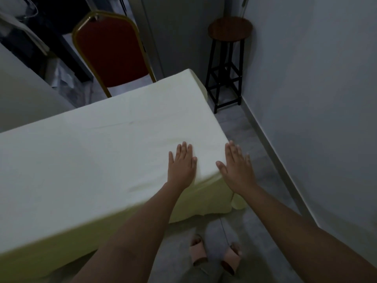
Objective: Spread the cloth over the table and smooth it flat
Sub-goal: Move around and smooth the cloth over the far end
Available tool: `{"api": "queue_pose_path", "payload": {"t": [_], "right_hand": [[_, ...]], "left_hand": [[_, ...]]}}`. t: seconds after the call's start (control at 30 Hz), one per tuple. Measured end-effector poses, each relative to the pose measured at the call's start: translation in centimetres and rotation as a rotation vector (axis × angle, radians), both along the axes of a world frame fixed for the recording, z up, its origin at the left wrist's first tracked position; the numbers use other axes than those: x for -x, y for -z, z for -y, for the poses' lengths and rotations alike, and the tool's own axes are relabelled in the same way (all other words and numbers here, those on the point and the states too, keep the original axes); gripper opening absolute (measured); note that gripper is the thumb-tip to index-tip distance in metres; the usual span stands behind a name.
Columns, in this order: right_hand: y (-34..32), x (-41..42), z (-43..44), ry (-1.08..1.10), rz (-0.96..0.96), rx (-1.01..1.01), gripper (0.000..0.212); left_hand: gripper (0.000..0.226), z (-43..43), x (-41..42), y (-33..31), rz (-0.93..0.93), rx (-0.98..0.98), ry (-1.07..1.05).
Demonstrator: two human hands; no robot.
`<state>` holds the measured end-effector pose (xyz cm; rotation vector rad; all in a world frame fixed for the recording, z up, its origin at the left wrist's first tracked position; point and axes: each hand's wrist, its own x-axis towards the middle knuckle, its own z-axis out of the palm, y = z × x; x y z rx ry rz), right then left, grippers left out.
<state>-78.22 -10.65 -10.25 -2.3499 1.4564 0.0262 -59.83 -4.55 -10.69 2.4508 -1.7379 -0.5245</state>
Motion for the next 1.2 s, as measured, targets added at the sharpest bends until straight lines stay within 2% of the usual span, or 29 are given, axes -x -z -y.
{"api": "queue_pose_path", "payload": {"t": [0.27, 0.43, 0.73, 1.0, 1.13, 1.2], "right_hand": [[0.0, 0.1, 1.2, -0.048, 0.067, -0.068, 0.073], [0.0, 1.4, 3.0, -0.173, 0.114, -0.085, 0.070], [-0.7, 4.5, 9.6, -0.512, 0.009, -0.138, 0.060], [0.9, 10.8, 18.2, -0.503, -0.141, -0.251, 0.059], [1.7, 10.2, 22.3, -0.516, -0.159, -0.299, 0.055], [2.0, 8.8, 24.0, -0.536, -0.152, -0.309, 0.047]], "left_hand": [[0.057, 2.8, -0.1, 0.2, 0.007, 0.000, -0.056], [0.058, 5.0, 1.0, -0.1, -0.017, -0.006, -0.126], [0.059, 11.7, 6.1, -0.7, -0.068, -0.008, -0.416], [0.059, 14.1, 9.2, -1.0, -0.085, 0.007, -0.662], [0.060, 15.9, 9.2, -0.9, -0.099, 0.006, -0.734], [0.060, 16.9, 8.7, -0.7, -0.085, 0.010, -0.748]]}}
